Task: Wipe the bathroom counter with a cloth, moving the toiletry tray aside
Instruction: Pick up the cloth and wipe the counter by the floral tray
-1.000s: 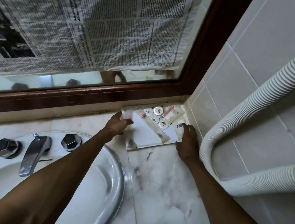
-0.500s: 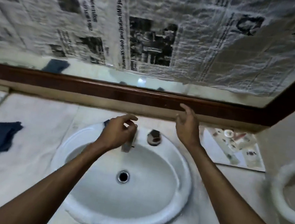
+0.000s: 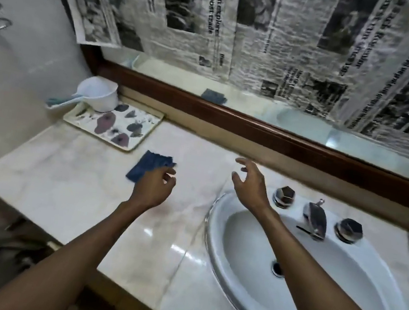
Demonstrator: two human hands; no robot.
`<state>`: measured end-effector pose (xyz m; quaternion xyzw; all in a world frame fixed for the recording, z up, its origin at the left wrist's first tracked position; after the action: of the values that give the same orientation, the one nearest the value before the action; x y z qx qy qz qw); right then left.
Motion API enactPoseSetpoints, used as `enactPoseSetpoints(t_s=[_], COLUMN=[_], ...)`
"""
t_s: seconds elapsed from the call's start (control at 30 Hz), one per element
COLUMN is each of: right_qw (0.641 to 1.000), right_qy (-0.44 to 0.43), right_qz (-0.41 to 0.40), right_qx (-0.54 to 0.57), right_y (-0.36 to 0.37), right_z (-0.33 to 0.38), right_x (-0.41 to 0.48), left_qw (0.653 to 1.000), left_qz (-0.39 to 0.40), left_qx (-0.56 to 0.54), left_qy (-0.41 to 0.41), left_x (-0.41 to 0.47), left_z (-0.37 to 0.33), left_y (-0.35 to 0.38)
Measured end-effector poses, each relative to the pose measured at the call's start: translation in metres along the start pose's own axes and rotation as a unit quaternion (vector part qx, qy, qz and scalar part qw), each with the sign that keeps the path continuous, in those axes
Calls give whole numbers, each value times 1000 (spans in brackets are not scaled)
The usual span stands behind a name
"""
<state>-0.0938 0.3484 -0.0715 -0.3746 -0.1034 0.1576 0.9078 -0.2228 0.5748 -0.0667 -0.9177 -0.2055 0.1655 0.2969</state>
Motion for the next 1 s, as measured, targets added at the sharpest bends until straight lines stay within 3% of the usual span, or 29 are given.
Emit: enactPoseSetpoints(t_s=[0.33,0.57,0.83,1.0], right_qw=[986,970,972,977], right_qy=[10,-6,-12,1], right_qz=[151,184,125,94], right_qx=[-76,-156,-199,-192], right_y=[122,180,200,213], right_z=[3,-13,-15,-1], right_x=[60,90,101,105], left_qw=[991,990,989,993], left_qz=[-61,-82,-109,-73], left_qx=[-6,19,-79,-93], left_qy=[-117,-110,-63,4], left_x=[91,143,162,170], left_z=[108,138,147,142], left_y=[-39,-20,-6,-24])
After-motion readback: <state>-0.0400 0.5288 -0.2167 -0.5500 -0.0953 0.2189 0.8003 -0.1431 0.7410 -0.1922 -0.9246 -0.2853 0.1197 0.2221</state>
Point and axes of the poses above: each hand's wrist, its own x-axis towards the middle knuckle, its own y-axis out of the palm, z = x × y, the point moved 1 cm from there along x, towards the middle knuckle, and after that the axes turned 9 degrees about -x, right-handed, at the moved point
